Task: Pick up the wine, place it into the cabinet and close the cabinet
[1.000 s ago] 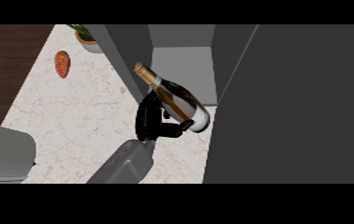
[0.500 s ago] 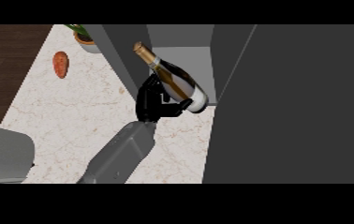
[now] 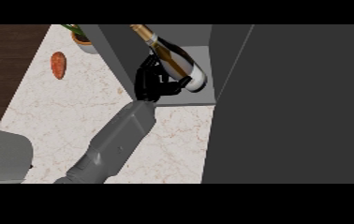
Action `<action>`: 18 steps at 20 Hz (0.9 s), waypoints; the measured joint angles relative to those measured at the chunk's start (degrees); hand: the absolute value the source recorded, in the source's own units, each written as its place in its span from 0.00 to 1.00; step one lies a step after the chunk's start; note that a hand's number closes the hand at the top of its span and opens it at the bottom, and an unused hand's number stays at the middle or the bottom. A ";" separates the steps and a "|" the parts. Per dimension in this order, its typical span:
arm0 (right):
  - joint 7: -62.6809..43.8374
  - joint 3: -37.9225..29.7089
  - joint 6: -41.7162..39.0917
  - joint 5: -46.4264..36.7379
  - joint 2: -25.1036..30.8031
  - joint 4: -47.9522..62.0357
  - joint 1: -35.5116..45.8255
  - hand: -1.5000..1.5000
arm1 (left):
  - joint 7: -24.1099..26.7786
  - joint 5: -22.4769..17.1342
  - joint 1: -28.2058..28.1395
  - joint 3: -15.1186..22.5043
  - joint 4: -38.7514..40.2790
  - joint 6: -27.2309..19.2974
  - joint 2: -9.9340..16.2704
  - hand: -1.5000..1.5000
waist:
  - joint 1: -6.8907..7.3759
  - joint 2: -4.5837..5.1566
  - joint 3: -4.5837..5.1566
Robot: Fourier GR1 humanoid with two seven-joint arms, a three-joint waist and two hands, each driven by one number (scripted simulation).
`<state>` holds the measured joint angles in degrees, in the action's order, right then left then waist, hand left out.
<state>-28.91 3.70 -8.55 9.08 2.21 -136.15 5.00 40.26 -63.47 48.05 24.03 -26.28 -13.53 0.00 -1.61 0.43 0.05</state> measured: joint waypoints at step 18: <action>2.87 1.79 -0.87 -0.59 -0.85 1.96 -0.11 0.00 | -5.92 -2.68 13.19 -1.80 13.13 -1.47 0.01 1.00 | -2.67 0.89 0.01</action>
<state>-26.04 5.50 -9.41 8.49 1.35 -134.19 4.89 34.33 -66.14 61.24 22.23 -13.15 -15.00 0.00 -4.28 1.32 0.06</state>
